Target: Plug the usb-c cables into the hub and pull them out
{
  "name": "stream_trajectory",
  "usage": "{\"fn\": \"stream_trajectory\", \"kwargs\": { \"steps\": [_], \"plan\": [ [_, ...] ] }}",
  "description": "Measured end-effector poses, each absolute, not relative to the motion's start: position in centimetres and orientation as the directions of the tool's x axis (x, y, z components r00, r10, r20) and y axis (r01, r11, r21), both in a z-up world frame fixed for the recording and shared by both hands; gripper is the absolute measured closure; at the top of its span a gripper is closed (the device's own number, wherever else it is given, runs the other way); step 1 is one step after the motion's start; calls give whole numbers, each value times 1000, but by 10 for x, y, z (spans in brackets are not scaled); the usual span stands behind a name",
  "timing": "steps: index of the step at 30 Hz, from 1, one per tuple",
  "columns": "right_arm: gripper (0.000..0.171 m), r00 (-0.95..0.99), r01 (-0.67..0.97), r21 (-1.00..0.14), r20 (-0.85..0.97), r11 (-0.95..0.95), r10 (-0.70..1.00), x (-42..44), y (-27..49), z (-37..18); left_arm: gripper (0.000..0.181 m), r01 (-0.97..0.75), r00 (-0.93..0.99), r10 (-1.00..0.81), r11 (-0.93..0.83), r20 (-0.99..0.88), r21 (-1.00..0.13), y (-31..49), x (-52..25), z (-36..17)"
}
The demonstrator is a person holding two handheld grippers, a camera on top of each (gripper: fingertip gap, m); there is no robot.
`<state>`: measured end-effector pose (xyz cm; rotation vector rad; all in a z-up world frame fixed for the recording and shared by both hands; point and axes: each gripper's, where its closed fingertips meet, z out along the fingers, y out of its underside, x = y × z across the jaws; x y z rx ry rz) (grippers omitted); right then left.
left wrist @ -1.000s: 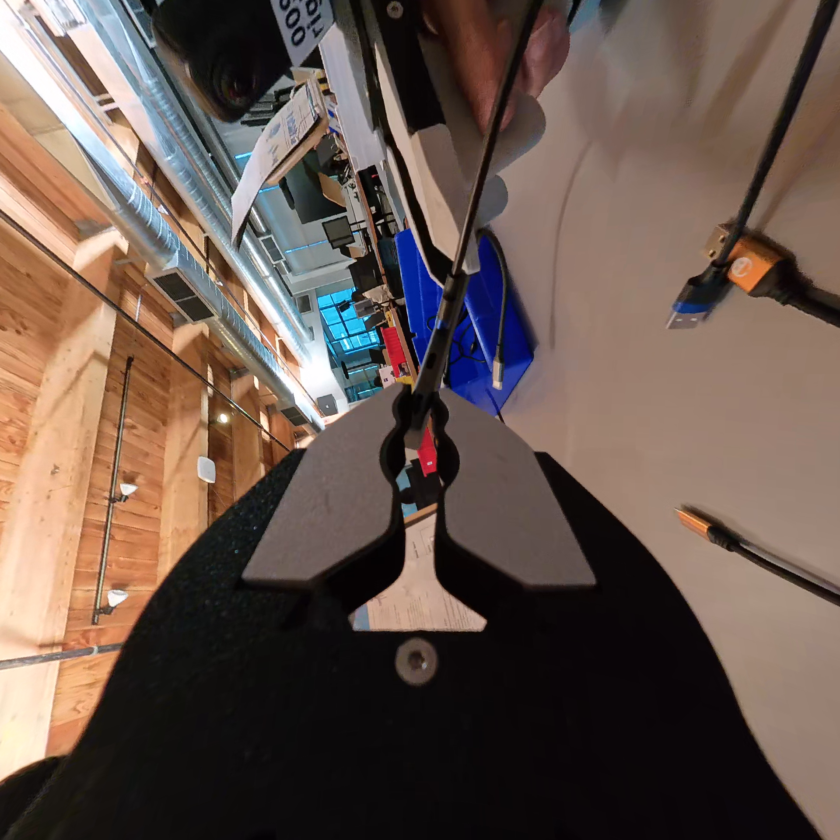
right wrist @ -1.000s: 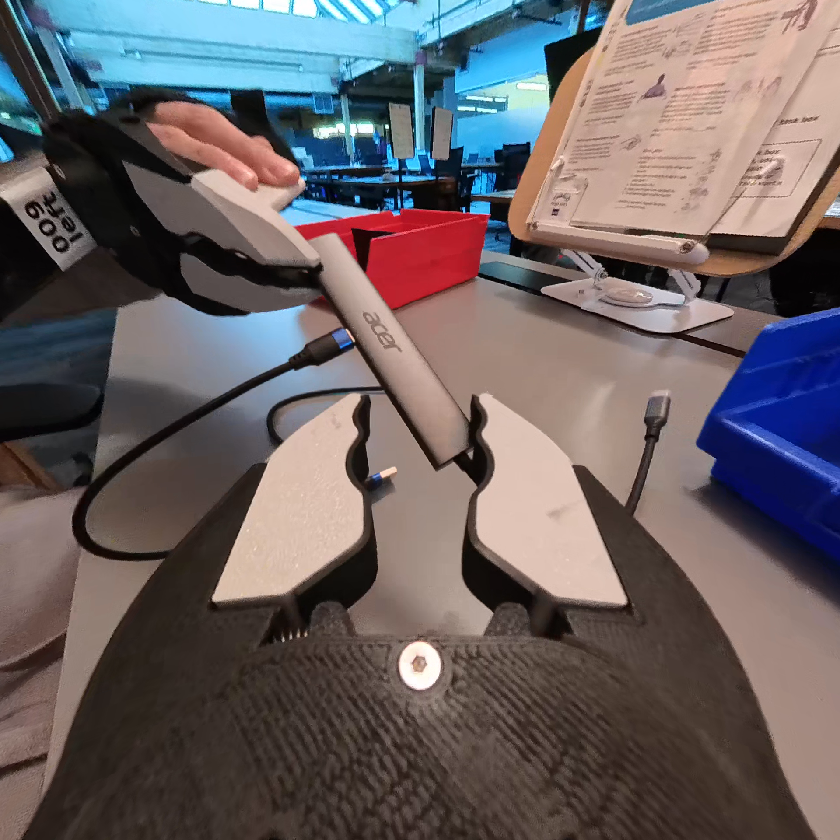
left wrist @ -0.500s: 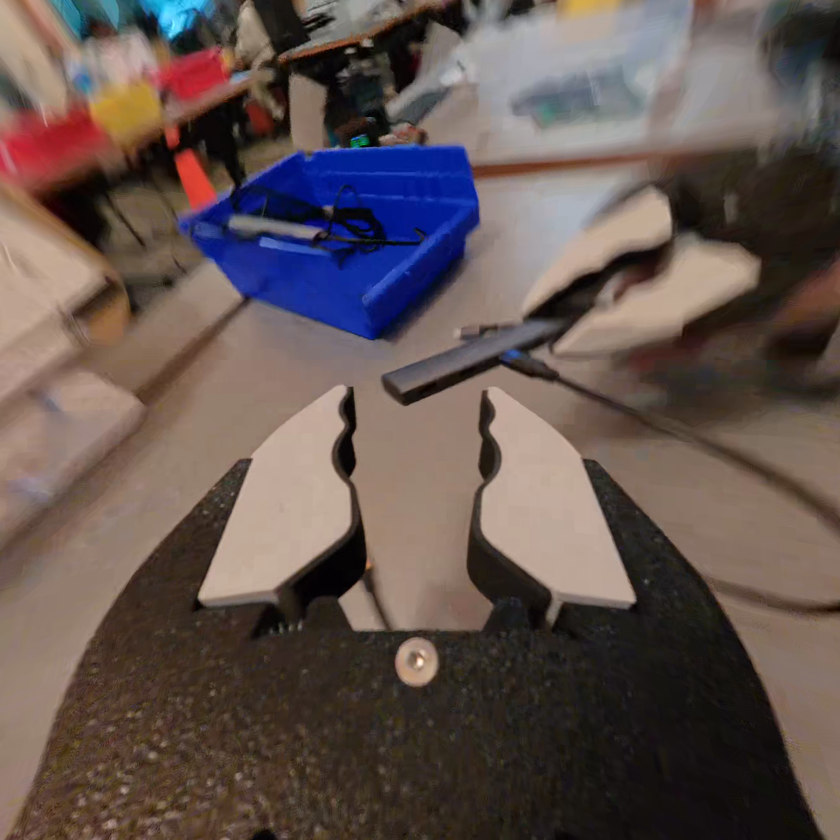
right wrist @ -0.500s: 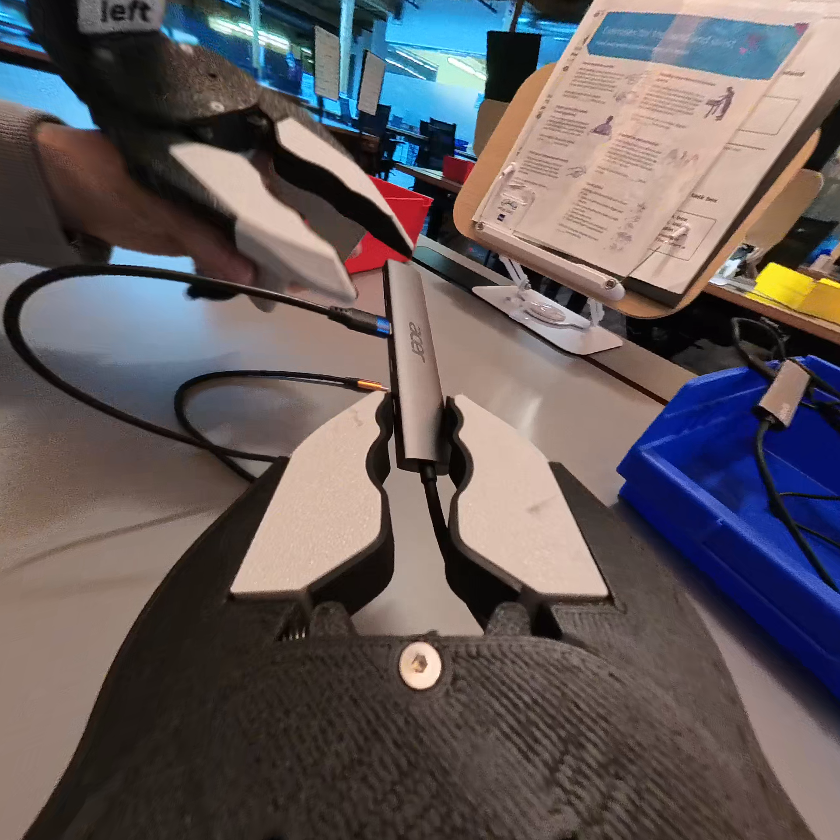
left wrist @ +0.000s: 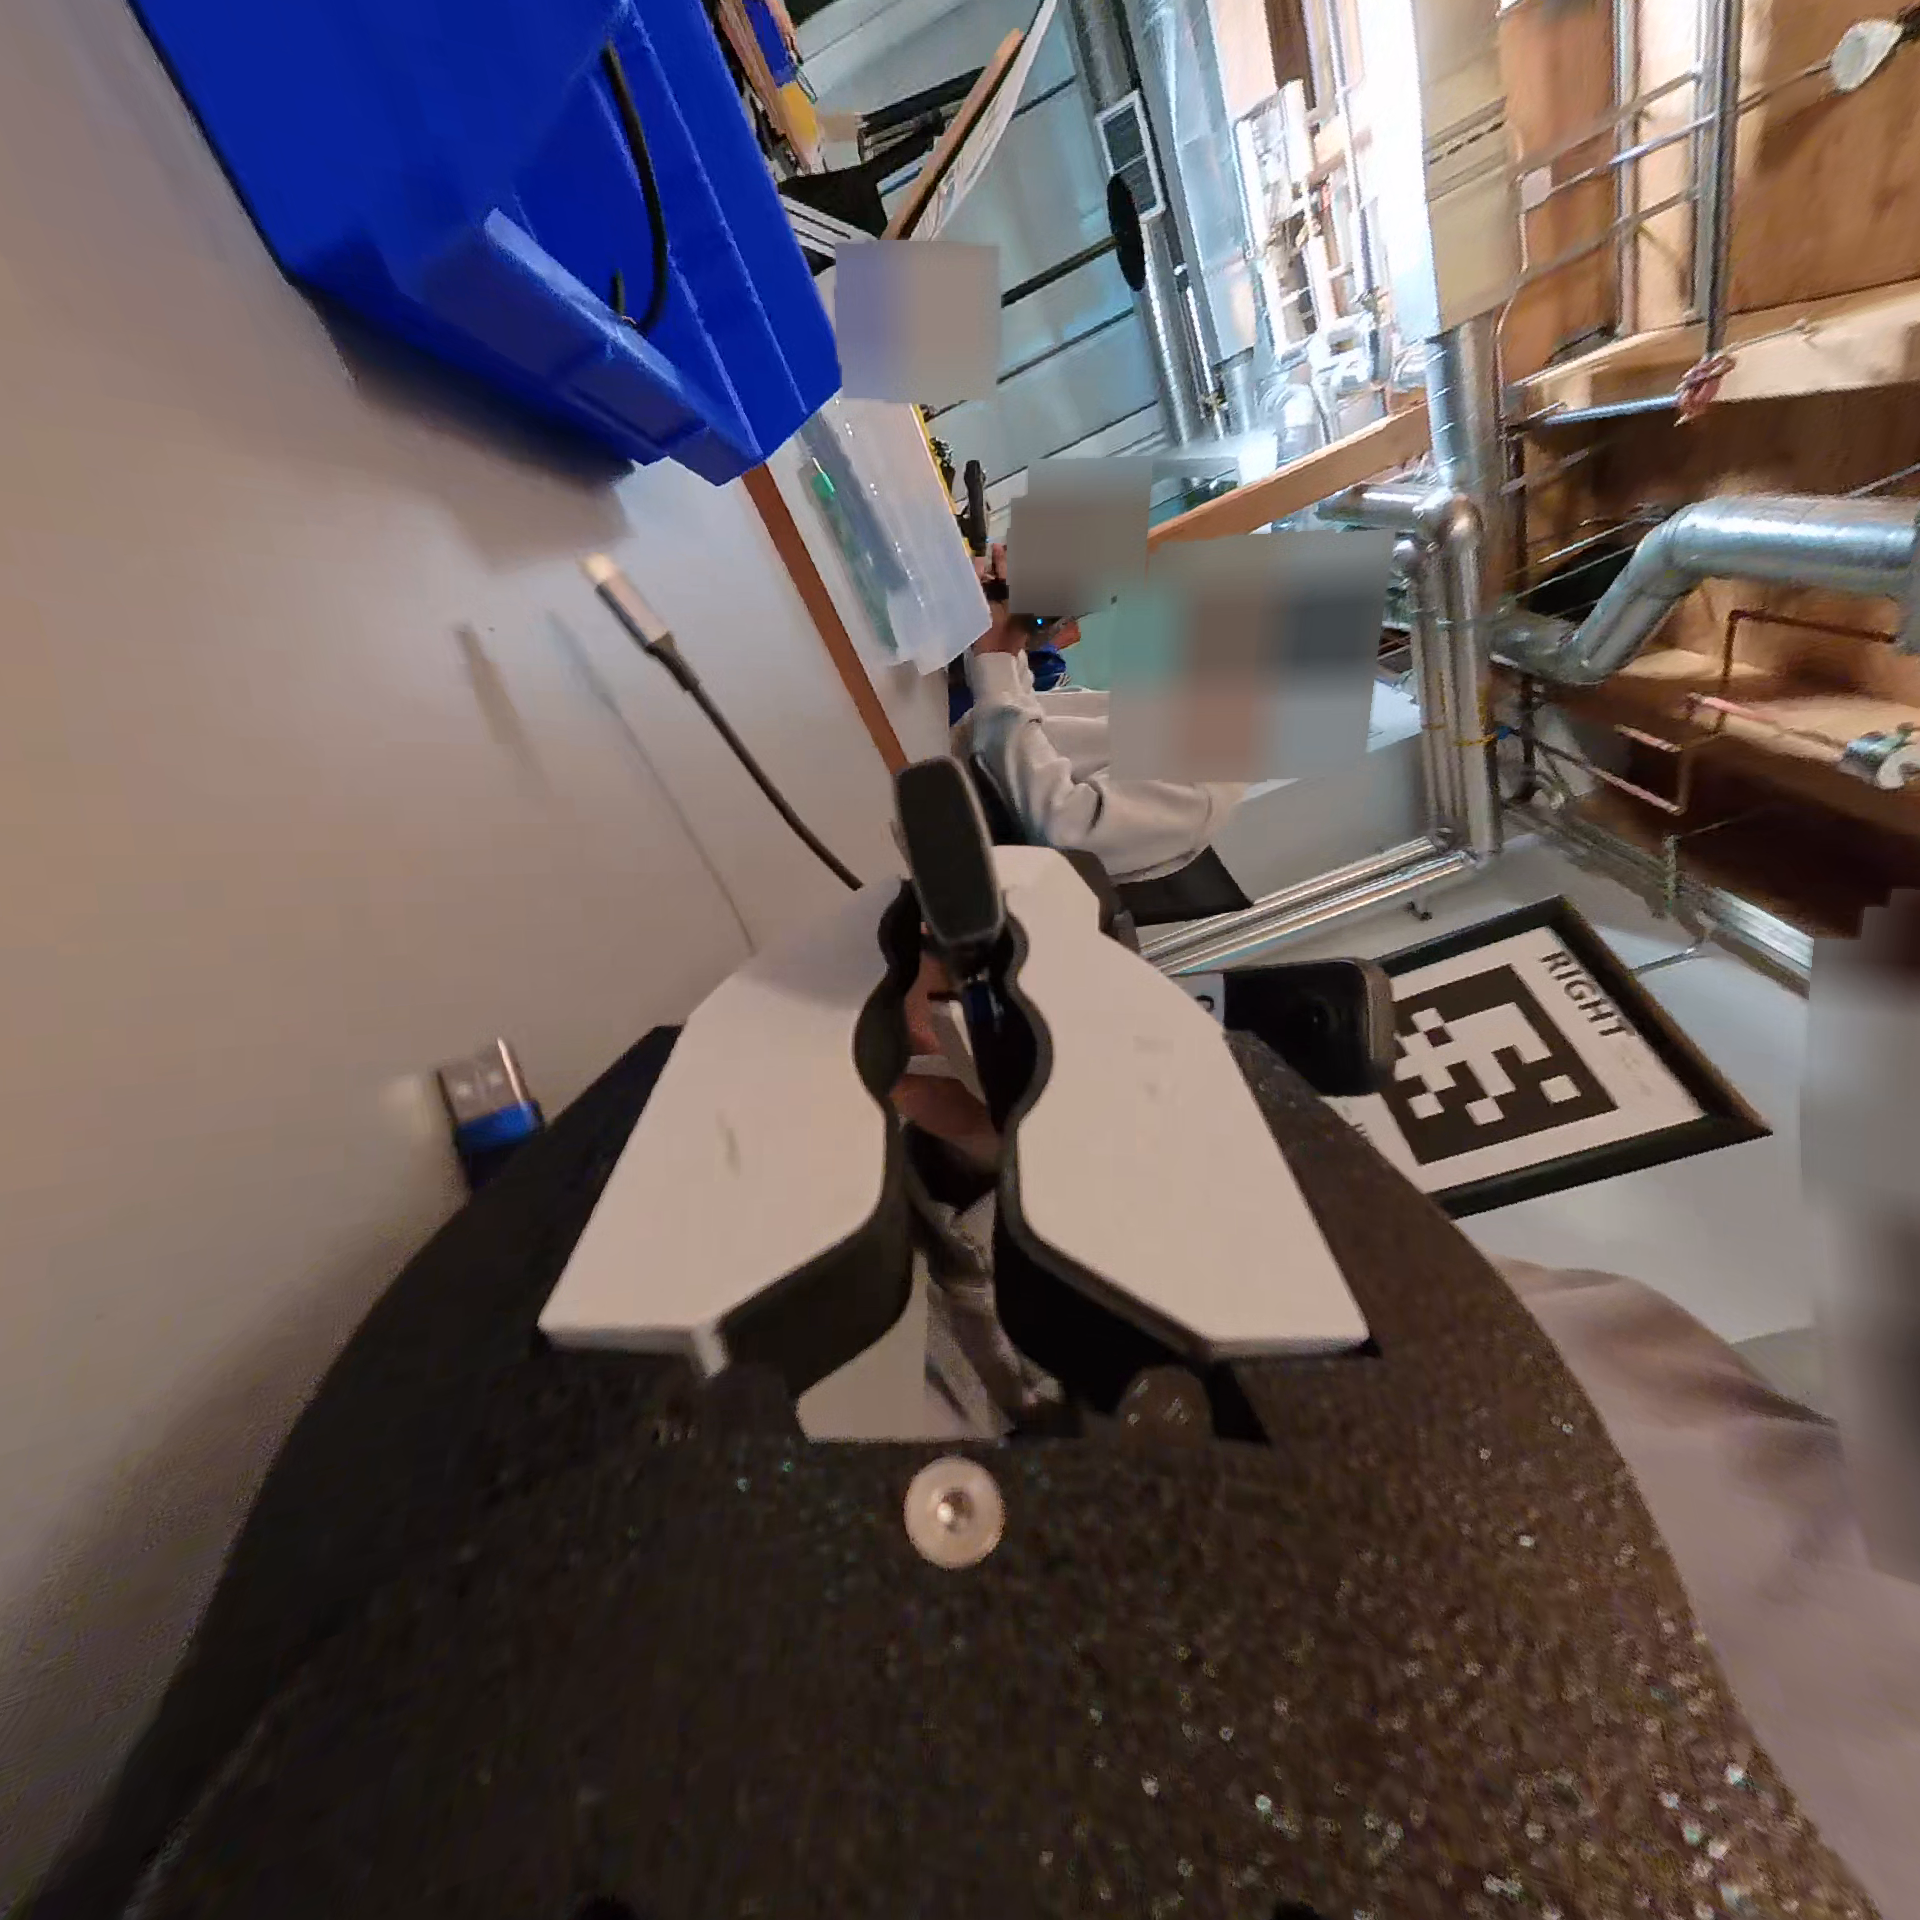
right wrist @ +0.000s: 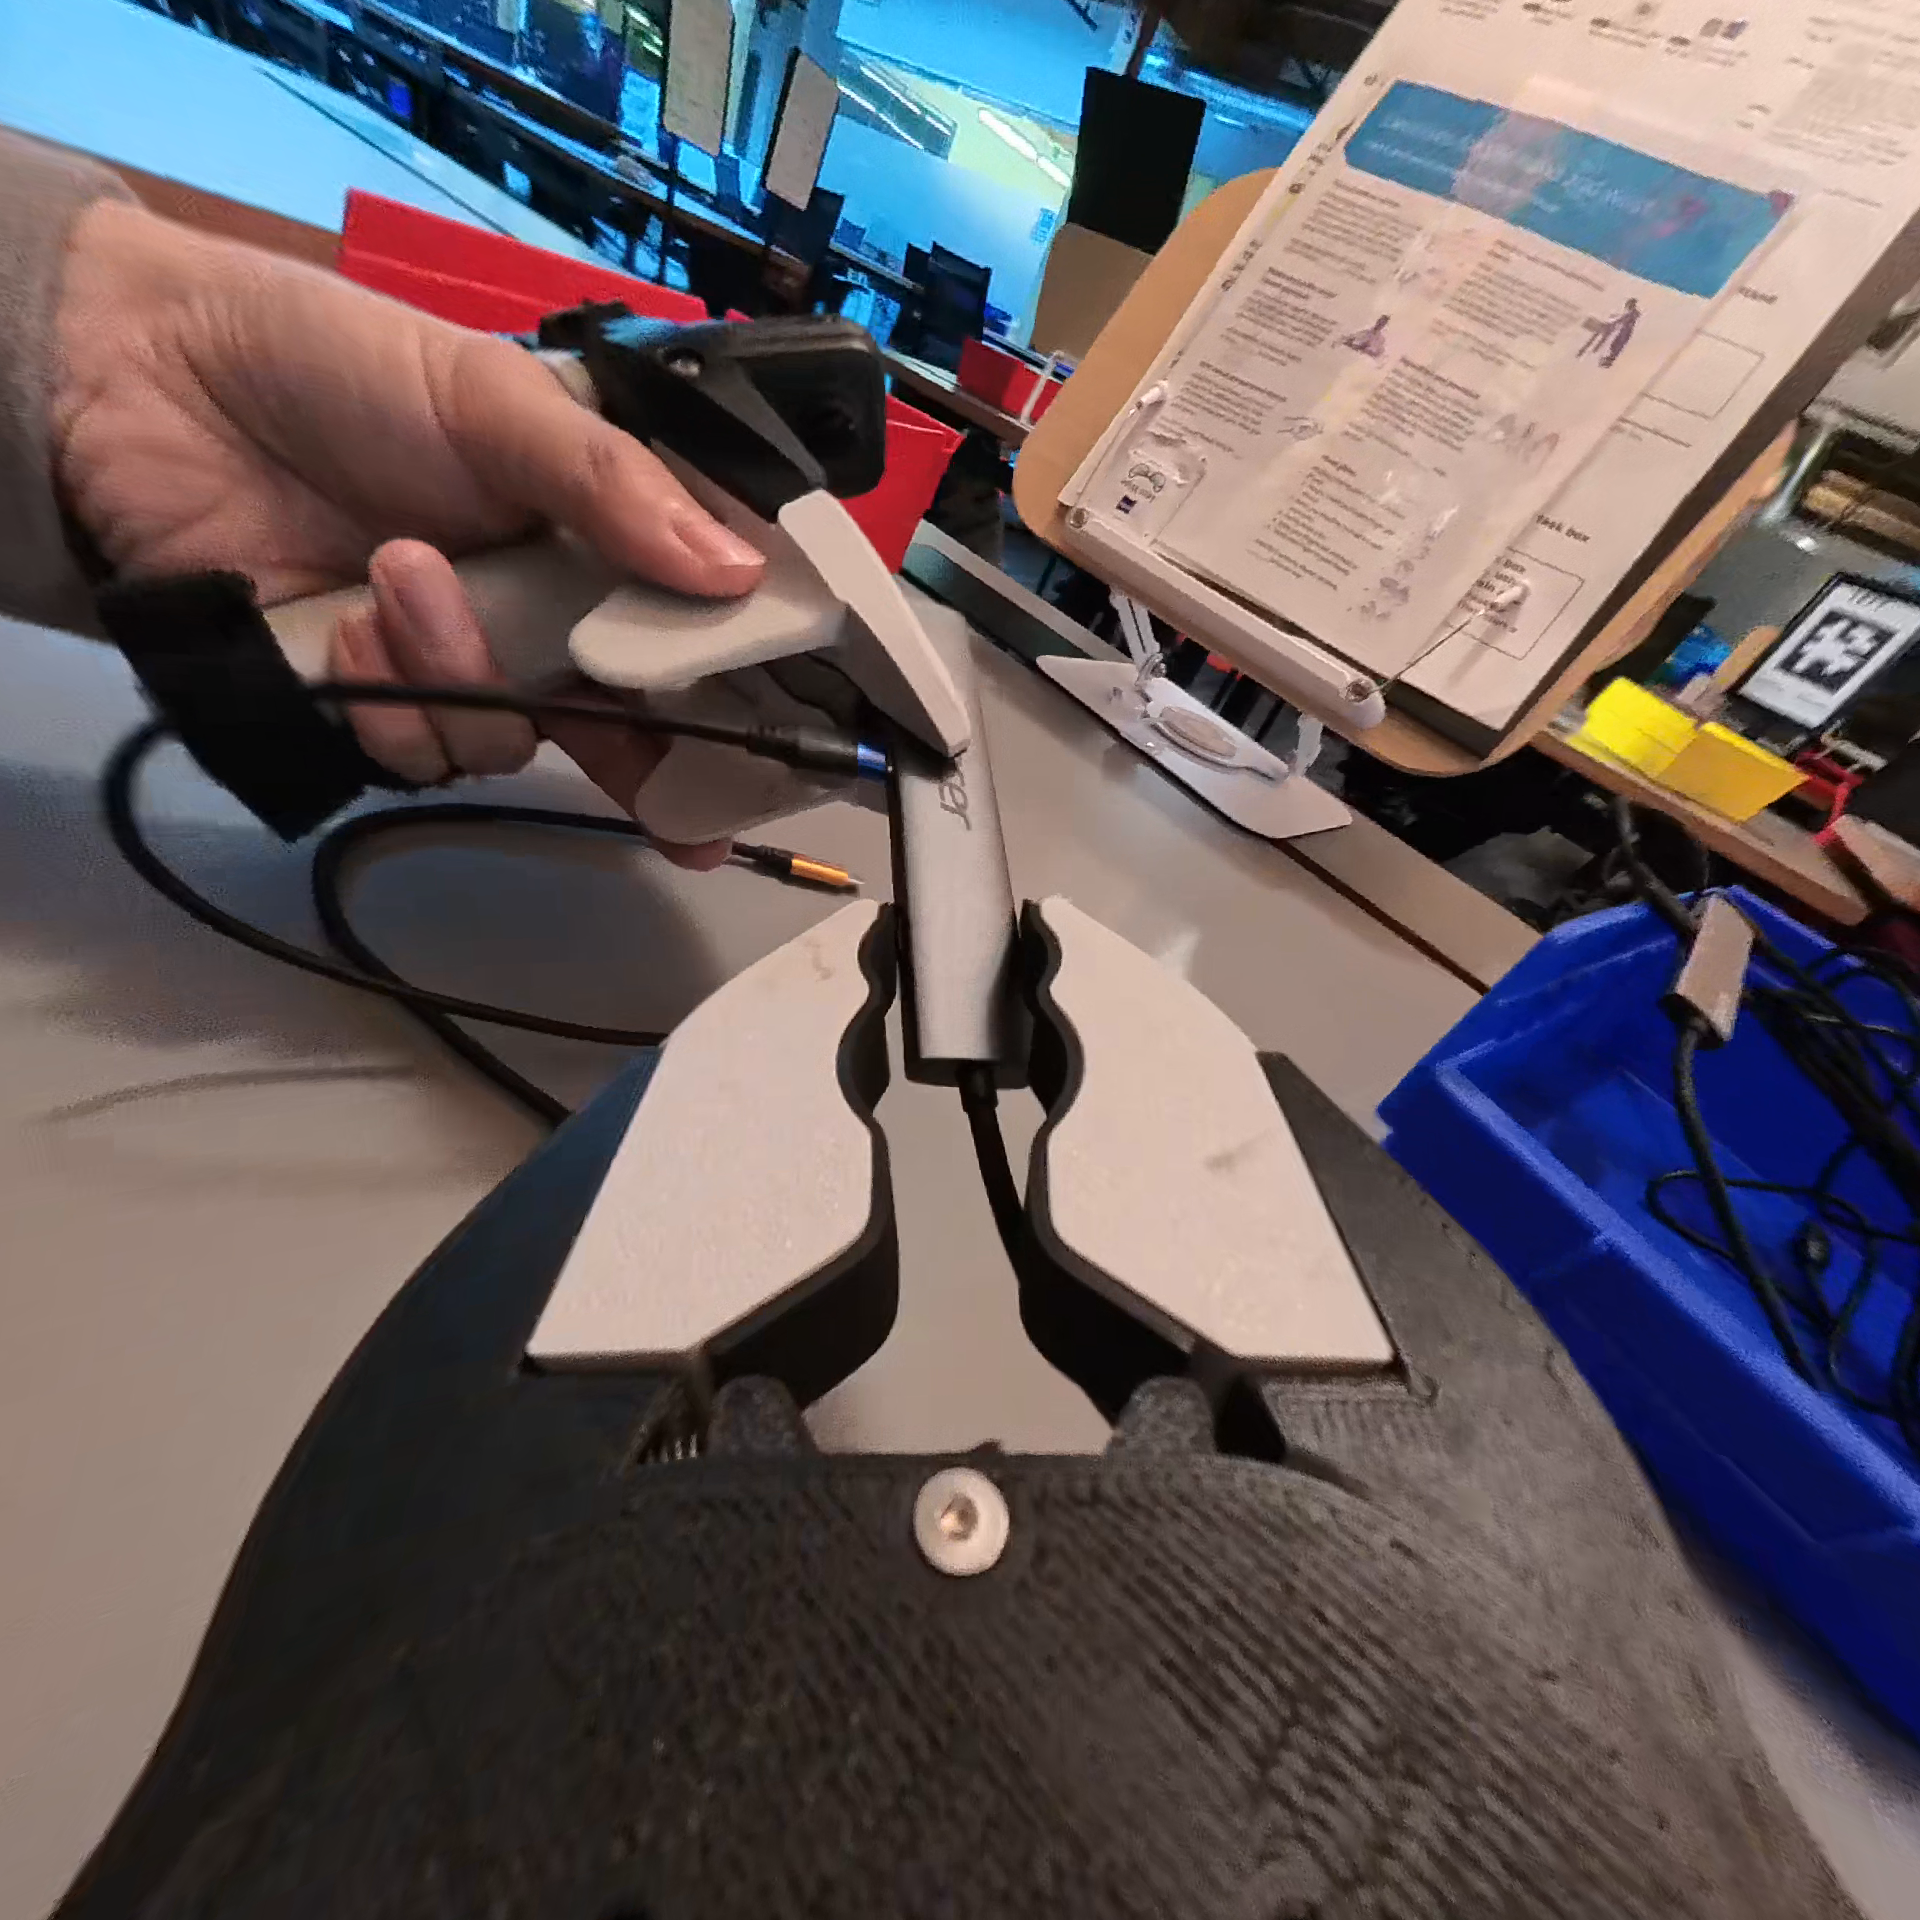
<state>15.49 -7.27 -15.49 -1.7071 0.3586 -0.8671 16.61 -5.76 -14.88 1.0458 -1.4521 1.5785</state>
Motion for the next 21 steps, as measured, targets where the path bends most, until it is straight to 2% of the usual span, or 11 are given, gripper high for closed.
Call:
{"fn": "stream_trajectory", "kwargs": {
  "steps": [4, 8, 11, 13, 18, 21],
  "plan": [
    [141, 723, 187, -970, 245, -159, -646, 151, -72, -142, 173, -963, -256, 162, -126, 953, -237, -62, 166, -140],
    [129, 710, 179, -971, 240, -160, -662, 154, -74, -142, 173, -981, -171, 205, -129, 964, -147, -72, 164, -139],
    [145, 687, 237, -960, 275, -150, -673, 152, -77, -137, 173, -979, -152, 185, -163, 971, -122, -77, 166, -140],
    [146, 689, 227, -964, 260, -140, -676, 153, -78, -136, 173, -978, -135, 187, -181, 973, -100, -79, 168, -139],
    [146, 707, 176, -979, 197, -102, -679, 155, -83, -136, 172, -977, -136, 165, -188, 977, -104, -83, 169, -138],
    [147, 711, 124, -988, 153, -91, -686, 157, -84, -138, 169, -955, -242, 82, -195, 967, -223, -82, 173, -142]
  ]
}}
